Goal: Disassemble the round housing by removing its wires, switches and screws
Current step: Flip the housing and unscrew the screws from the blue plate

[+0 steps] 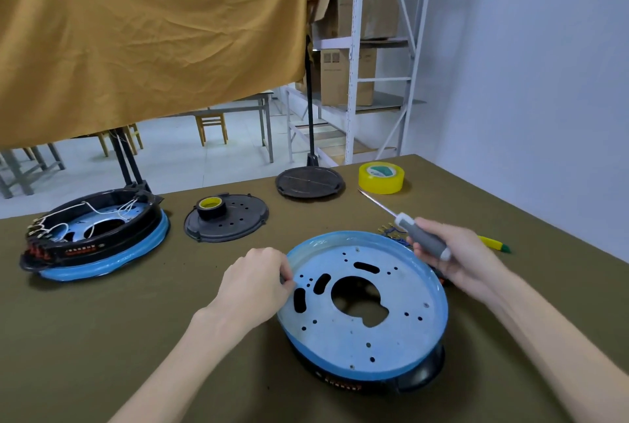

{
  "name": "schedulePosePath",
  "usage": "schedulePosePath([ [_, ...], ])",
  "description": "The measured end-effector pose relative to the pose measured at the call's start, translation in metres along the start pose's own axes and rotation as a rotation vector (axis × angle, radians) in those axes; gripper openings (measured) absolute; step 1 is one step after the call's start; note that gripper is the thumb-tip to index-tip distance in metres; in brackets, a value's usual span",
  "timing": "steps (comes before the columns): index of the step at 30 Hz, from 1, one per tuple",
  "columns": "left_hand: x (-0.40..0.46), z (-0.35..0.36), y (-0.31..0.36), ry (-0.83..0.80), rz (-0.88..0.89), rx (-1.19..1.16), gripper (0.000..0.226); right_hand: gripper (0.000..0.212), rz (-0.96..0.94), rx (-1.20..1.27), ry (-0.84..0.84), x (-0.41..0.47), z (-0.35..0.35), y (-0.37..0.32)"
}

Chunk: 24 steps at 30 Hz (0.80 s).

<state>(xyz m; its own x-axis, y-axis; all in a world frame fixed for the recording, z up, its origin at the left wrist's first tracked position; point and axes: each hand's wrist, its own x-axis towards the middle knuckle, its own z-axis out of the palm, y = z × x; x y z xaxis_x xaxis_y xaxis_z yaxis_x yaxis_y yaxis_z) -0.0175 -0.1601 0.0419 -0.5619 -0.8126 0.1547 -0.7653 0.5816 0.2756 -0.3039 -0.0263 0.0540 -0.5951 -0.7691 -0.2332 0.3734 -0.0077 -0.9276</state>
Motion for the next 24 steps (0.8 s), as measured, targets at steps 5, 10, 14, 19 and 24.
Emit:
schedulePosePath([
  [5,-0.003,0.011,-0.008,-0.056,-0.029,-0.47,0.047,0.017,-0.308,-0.324,0.252,0.017,-0.015,0.018],
  [10,-0.014,0.025,-0.016,-0.142,-0.173,-0.898,0.02,0.009,-0.274,-0.648,0.142,0.025,-0.015,0.041],
  [14,-0.027,0.03,-0.015,-0.13,-0.158,-1.02,0.023,0.02,-0.318,-0.822,0.107,0.029,-0.021,0.043],
  [19,-0.028,0.033,-0.01,-0.122,-0.162,-1.003,0.033,0.009,-0.355,-0.979,-0.003,0.027,-0.025,0.038],
  [24,-0.03,0.033,-0.007,-0.05,-0.156,-0.955,0.033,0.025,-0.402,-0.782,0.099,0.012,-0.015,0.038],
])
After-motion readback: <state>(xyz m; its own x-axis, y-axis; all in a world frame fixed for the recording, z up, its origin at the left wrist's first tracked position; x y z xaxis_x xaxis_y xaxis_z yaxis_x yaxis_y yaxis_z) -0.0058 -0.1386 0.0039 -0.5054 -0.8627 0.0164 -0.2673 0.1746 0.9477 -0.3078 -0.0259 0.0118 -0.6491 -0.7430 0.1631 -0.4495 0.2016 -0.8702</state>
